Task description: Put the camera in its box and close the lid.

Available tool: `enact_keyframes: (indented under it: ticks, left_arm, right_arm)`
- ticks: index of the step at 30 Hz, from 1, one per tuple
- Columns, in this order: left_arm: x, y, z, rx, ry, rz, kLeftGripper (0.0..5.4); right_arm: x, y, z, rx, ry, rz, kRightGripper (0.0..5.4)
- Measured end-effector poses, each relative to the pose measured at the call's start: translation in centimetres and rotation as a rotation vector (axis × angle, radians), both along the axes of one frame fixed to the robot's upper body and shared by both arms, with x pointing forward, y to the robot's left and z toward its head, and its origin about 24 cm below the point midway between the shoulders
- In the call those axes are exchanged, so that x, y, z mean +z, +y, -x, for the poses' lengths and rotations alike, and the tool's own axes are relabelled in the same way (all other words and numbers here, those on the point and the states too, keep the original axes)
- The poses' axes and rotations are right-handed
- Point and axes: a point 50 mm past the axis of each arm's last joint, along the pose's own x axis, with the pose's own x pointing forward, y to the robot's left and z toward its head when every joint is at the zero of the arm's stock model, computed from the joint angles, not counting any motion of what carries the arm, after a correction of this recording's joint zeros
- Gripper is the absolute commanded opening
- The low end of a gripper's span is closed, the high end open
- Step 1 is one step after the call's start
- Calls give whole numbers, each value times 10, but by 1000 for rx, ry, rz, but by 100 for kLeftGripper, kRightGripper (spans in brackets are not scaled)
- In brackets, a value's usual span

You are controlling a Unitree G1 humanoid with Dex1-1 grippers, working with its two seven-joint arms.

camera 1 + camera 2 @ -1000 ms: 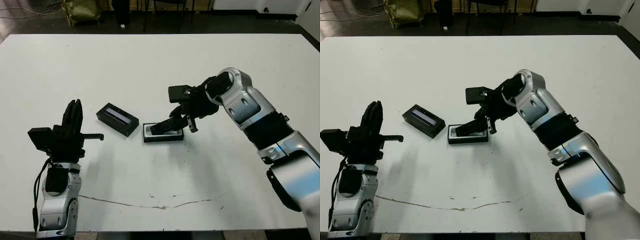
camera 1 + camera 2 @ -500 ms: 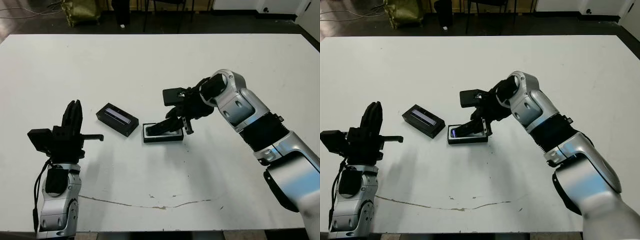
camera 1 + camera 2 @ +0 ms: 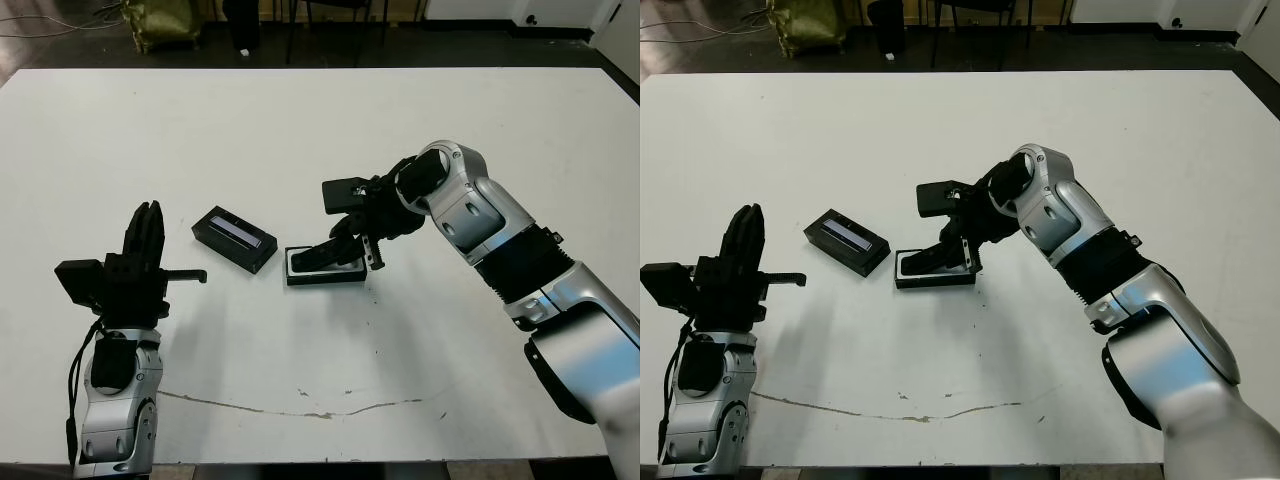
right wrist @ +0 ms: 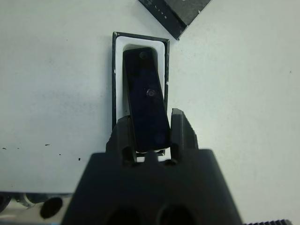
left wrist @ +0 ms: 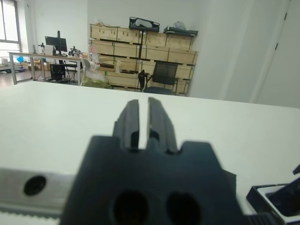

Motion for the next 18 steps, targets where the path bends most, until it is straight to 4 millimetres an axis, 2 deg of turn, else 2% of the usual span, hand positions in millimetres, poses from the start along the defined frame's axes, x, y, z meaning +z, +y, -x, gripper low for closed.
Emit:
enact_keyframes:
  ticks: [18]
  left_arm:
    - [-1, -1, 0, 3, 4, -14, 0]
  right_arm:
    - [0, -3, 1, -14, 14, -66, 20]
